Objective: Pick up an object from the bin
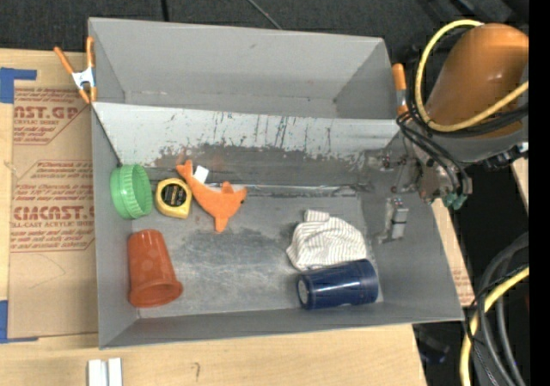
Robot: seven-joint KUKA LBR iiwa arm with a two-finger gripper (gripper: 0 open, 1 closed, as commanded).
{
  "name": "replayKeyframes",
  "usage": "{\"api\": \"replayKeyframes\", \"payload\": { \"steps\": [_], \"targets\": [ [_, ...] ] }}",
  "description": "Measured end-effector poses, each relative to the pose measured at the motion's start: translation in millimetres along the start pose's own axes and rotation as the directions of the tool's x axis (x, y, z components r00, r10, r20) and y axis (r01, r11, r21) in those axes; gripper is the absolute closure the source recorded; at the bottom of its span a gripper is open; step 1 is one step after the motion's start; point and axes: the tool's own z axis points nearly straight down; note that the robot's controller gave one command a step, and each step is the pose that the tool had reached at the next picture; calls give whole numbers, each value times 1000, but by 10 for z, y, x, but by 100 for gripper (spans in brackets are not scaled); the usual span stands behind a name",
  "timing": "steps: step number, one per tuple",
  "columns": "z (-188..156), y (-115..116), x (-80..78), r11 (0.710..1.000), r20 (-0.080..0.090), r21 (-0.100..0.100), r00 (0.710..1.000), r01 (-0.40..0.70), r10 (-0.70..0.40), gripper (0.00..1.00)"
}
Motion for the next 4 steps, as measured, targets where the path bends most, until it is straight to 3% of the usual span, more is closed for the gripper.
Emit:
{"api": "replayKeyframes", "payload": {
  "steps": [1, 2, 3, 4],
  "targets": [
    [-48, 5, -14, 1000, 8, 1, 1000, 2, -2, 0],
    [576, 164, 219, 999, 12, 2, 999, 44, -44, 0],
    [1032, 233, 212, 1000, 8, 0, 1000, -16, 16, 0],
    [1481, 370, 154, 999, 14, -1, 999, -48, 48, 100]
  ]
}}
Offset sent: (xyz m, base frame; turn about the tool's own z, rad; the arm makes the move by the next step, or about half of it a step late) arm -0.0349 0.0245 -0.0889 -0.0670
